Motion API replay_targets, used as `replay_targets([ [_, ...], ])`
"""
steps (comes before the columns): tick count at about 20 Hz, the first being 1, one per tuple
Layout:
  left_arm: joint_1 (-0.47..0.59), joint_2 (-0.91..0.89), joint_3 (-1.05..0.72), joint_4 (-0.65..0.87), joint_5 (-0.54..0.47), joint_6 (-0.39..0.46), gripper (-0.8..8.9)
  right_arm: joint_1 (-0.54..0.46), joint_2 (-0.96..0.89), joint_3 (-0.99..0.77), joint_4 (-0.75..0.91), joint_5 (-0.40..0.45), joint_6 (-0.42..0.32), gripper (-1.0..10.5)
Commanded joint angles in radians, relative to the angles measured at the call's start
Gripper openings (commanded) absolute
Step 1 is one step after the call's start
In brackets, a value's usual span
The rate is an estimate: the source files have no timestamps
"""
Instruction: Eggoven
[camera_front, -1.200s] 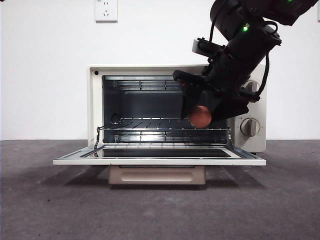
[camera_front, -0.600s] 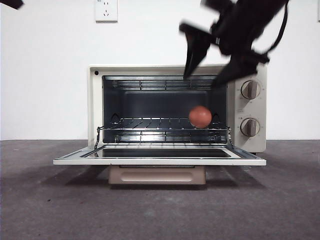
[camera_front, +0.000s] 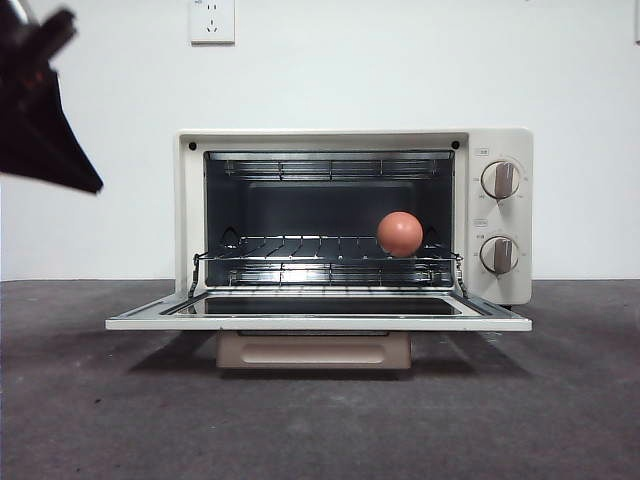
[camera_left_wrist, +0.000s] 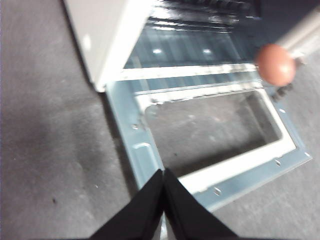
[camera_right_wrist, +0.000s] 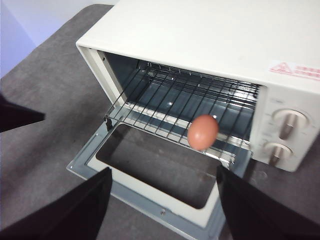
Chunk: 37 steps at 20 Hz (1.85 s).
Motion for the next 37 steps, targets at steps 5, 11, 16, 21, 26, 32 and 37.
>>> replay_targets([
  [5,0.021,0.315,0.002,0.181,0.064,-0.048,0.06,0.007,-0.105,0.019,-0.044,0.005,-0.015,3.3],
  [11,0.019,0.459,0.002,0.294,0.064,-0.057,0.06,0.007,-0.126,0.019,-0.045,0.005,-0.015,3.3],
  [16,-0.012,0.529,0.002,0.328,0.101,-0.057,0.06,0.007,-0.124,0.019,-0.045,0.026,-0.015,3.3],
  [21,-0.040,0.563,0.002,0.345,0.140,-0.058,0.06,0.007,-0.125,0.019,-0.045,0.032,-0.014,3.3],
  [26,-0.024,0.563,0.002,0.414,0.300,-0.113,0.06,0.007,-0.124,0.019,-0.045,0.036,-0.014,3.3],
  [32,0.014,0.563,0.005,0.712,0.382,-0.362,0.06,0.007,-0.124,0.019,-0.063,0.053,-0.014,3.3],
  [37,0.021,0.563,0.043,0.934,0.377,-0.522,0.06,0.007,-0.124,0.019,-0.104,0.053,-0.014,3.3],
])
